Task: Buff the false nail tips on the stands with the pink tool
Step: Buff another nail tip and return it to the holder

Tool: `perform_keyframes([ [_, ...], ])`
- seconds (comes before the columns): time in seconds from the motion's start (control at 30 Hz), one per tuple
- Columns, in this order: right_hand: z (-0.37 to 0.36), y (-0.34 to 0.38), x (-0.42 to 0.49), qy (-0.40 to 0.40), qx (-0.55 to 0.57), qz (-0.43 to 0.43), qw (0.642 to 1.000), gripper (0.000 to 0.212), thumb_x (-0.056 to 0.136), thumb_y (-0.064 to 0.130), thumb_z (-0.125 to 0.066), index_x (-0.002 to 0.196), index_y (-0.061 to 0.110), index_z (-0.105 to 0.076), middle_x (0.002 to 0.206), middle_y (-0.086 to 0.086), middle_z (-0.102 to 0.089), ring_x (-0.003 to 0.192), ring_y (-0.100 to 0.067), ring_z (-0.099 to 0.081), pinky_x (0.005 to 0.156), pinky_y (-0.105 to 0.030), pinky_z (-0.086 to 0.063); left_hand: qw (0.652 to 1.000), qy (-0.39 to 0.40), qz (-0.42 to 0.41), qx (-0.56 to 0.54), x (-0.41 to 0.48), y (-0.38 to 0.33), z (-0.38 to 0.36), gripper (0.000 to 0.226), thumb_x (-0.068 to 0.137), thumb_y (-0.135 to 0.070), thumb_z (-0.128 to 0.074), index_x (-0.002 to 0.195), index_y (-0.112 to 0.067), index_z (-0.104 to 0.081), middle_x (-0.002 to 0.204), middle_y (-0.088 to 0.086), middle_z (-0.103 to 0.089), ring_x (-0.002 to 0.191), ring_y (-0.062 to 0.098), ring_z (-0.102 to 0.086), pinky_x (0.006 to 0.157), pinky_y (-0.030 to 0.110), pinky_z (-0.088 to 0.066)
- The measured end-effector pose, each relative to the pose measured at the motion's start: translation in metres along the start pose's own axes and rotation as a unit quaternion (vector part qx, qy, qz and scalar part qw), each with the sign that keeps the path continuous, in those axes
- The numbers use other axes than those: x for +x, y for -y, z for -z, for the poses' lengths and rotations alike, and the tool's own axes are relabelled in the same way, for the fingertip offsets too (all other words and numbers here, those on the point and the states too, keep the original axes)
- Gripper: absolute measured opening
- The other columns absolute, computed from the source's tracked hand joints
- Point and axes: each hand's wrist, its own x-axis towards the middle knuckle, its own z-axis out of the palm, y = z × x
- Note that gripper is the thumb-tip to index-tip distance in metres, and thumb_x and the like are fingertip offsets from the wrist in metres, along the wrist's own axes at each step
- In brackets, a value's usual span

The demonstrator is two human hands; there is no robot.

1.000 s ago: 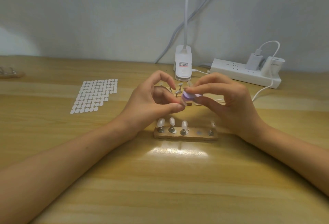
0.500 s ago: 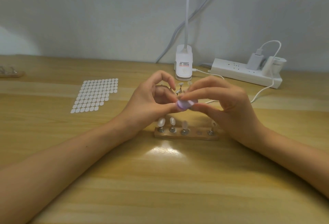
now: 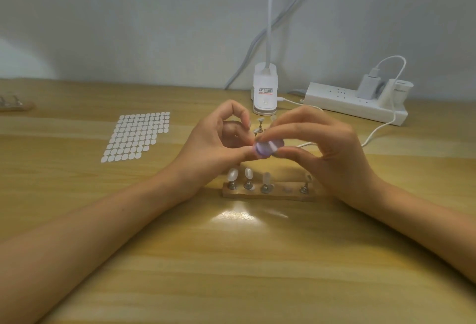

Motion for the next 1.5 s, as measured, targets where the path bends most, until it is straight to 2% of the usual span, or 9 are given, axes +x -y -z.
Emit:
perform_keyframes([
  [0.1,0.005,-0.005,0.0,-0.027,-0.02,-0.031,0.999,0.025,0.084,0.006,-0.073,0.109,0.009,-0.072,0.101,-0.012,-0.069,0.096,-0.021,-0.066,0.083,-0.042,-0.054,1.0,-0.007,-0.001,0.0,-0.001,0.0,0.0,0.041,0.07,-0.012,-0.082,0.092,-0.015,-0.048,0.078,0.005,-0.077,0.081,0.019,-0.076,0.075,0.024,-0.057],
  [0.27,0.003,-0.001,0.0,-0.01,-0.002,0.005,1.0,0.024,0.086,0.012,-0.071,0.11,0.01,-0.071,0.1,-0.011,-0.069,0.095,-0.021,-0.067,0.083,-0.037,-0.055,1.0,-0.002,-0.014,0.021,-0.001,-0.002,-0.001,0.039,0.072,-0.012,-0.082,0.09,-0.015,-0.048,0.075,0.003,-0.075,0.076,0.018,-0.074,0.072,0.024,-0.056],
  [0.37,0.005,-0.003,0.0,-0.021,-0.006,-0.017,1.0,0.026,0.086,0.009,-0.071,0.112,0.006,-0.072,0.101,-0.011,-0.068,0.095,-0.02,-0.066,0.083,-0.039,-0.055,0.998,-0.019,-0.023,0.051,-0.002,-0.003,0.0,0.039,0.075,-0.008,-0.082,0.091,-0.015,-0.048,0.08,0.006,-0.078,0.082,0.022,-0.076,0.079,0.037,-0.061],
  [0.47,0.003,-0.001,0.0,0.004,0.002,0.021,1.0,0.024,0.086,0.006,-0.072,0.11,0.002,-0.073,0.101,-0.012,-0.068,0.096,-0.019,-0.067,0.084,-0.03,-0.055,0.996,-0.029,-0.036,0.078,-0.003,-0.003,0.0,0.04,0.075,-0.018,-0.084,0.091,-0.015,-0.047,0.079,0.007,-0.077,0.074,0.019,-0.072,0.072,0.052,-0.056],
  [0.57,0.005,-0.002,0.001,-0.015,-0.005,-0.002,1.0,0.025,0.086,0.004,-0.071,0.11,0.001,-0.072,0.101,-0.012,-0.068,0.096,-0.02,-0.067,0.083,-0.035,-0.056,0.994,-0.047,-0.033,0.097,-0.003,-0.002,0.0,0.041,0.078,-0.01,-0.084,0.089,-0.015,-0.046,0.081,0.005,-0.078,0.077,0.023,-0.074,0.07,0.056,-0.054],
  [0.8,0.005,0.0,0.002,-0.014,-0.014,0.007,1.0,0.024,0.087,0.006,-0.069,0.11,0.0,-0.072,0.1,-0.013,-0.068,0.094,-0.024,-0.067,0.081,-0.038,-0.055,0.991,-0.05,-0.049,0.11,-0.002,-0.001,0.0,0.041,0.078,-0.008,-0.084,0.089,-0.013,-0.045,0.079,0.005,-0.077,0.072,0.014,-0.072,0.064,0.022,-0.05],
  [0.97,0.007,0.0,0.002,-0.016,-0.028,0.018,0.999,0.023,0.089,0.01,-0.068,0.11,0.001,-0.073,0.099,-0.012,-0.067,0.093,-0.02,-0.067,0.081,-0.034,-0.055,0.991,-0.047,-0.058,0.114,-0.003,0.0,-0.001,0.041,0.078,-0.01,-0.084,0.09,-0.011,-0.045,0.08,0.006,-0.077,0.079,0.02,-0.075,0.071,0.028,-0.057],
  [1.37,0.004,0.0,0.001,-0.002,-0.035,0.029,0.999,0.023,0.088,0.01,-0.071,0.11,0.003,-0.073,0.098,-0.013,-0.067,0.093,-0.023,-0.067,0.08,-0.035,-0.055,0.992,-0.045,-0.058,0.098,-0.003,0.0,-0.001,0.04,0.077,-0.014,-0.085,0.091,-0.012,-0.047,0.078,0.007,-0.077,0.072,0.016,-0.073,0.065,0.023,-0.054],
  [1.5,0.012,-0.006,0.001,-0.058,-0.031,-0.061,0.996,0.026,0.087,0.01,-0.07,0.112,0.008,-0.072,0.1,-0.01,-0.067,0.093,-0.02,-0.066,0.082,-0.037,-0.055,0.994,-0.03,-0.058,0.087,-0.004,-0.001,-0.001,0.037,0.078,-0.007,-0.084,0.09,-0.016,-0.05,0.081,0.002,-0.078,0.075,0.01,-0.072,0.066,0.015,-0.05],
])
